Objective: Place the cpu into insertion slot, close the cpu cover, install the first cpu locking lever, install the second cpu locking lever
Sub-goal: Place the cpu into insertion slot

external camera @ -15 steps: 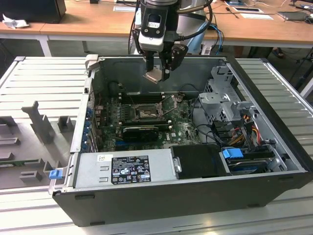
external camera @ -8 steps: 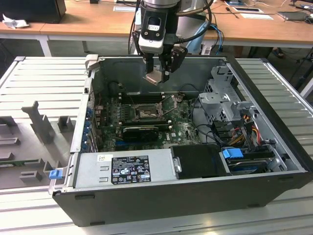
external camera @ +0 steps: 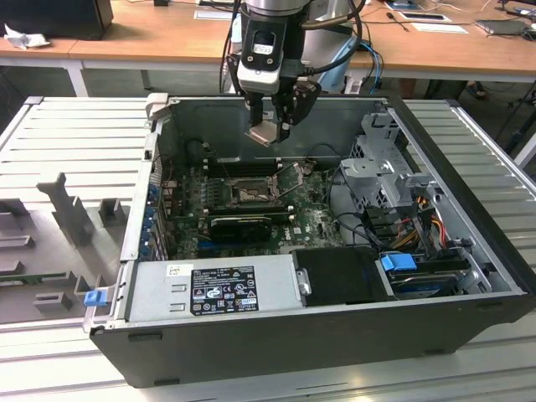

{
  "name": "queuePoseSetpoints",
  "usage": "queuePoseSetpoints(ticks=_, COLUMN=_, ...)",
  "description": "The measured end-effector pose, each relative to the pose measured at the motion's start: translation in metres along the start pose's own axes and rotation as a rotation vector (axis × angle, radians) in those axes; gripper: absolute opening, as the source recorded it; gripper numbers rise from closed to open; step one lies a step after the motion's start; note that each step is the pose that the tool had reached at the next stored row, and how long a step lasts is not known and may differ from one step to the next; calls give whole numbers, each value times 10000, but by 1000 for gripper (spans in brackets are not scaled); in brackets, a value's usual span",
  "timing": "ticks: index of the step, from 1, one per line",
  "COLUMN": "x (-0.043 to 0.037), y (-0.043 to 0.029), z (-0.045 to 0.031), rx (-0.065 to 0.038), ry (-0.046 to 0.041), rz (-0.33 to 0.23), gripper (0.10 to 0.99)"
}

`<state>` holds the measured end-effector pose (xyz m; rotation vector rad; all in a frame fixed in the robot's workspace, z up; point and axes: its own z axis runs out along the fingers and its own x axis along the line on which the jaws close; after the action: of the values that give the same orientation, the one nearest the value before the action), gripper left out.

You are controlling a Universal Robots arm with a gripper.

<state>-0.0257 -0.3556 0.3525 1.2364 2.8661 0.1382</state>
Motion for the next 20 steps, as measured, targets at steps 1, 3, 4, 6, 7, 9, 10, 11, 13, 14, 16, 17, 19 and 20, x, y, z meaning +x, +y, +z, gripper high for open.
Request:
queuePoseSetpoints(ticks=1, x=0, y=0, z=0, rx=-2, ry=-4, rz=53, gripper=529)
queuePoseSetpoints(ticks=3, x=0, y=0, z=1, rx=-3, ry=-10, rz=115, gripper=529)
queuePoseSetpoints(ticks=4, x=0, y=0, z=1, rx=-4, ry=-12, rz=147, gripper=529)
queuePoseSetpoints(ticks=6, x=0, y=0, z=0, rx=-5, ry=-21, rz=236, gripper=529)
queuePoseSetpoints(ticks=7, x=0, y=0, z=1, rx=-6, ry=-24, rz=273, gripper=529)
queuePoseSetpoints(ticks=9, x=0, y=0, z=1, rx=-8, ry=-31, rz=360, gripper=529)
queuePoseSetpoints(ticks=10, x=0, y=0, z=1, rx=-9, ry=-36, rz=413, gripper=529)
queuePoseSetpoints(ticks=11, x=0, y=0, z=1, rx=-10, ry=-40, rz=458, gripper=529)
queuePoseSetpoints(ticks=13, x=0, y=0, z=3, rx=-14, ry=-58, rz=657, gripper=529)
queuePoseSetpoints(ticks=14, x=0, y=0, z=3, rx=-15, ry=-67, rz=761, gripper=529)
queuePoseSetpoints(ticks=16, x=0, y=0, z=5, rx=-19, ry=-85, rz=960, gripper=529)
queuePoseSetpoints(ticks=17, x=0, y=0, z=6, rx=-22, ry=-97, rz=1106, gripper=529)
queuePoseSetpoints(ticks=19, x=0, y=-1, z=7, rx=-26, ry=-115, rz=1301, gripper=529)
queuePoseSetpoints(ticks=20, x=0, y=-1, z=8, rx=-28, ry=-124, rz=1403, gripper=529)
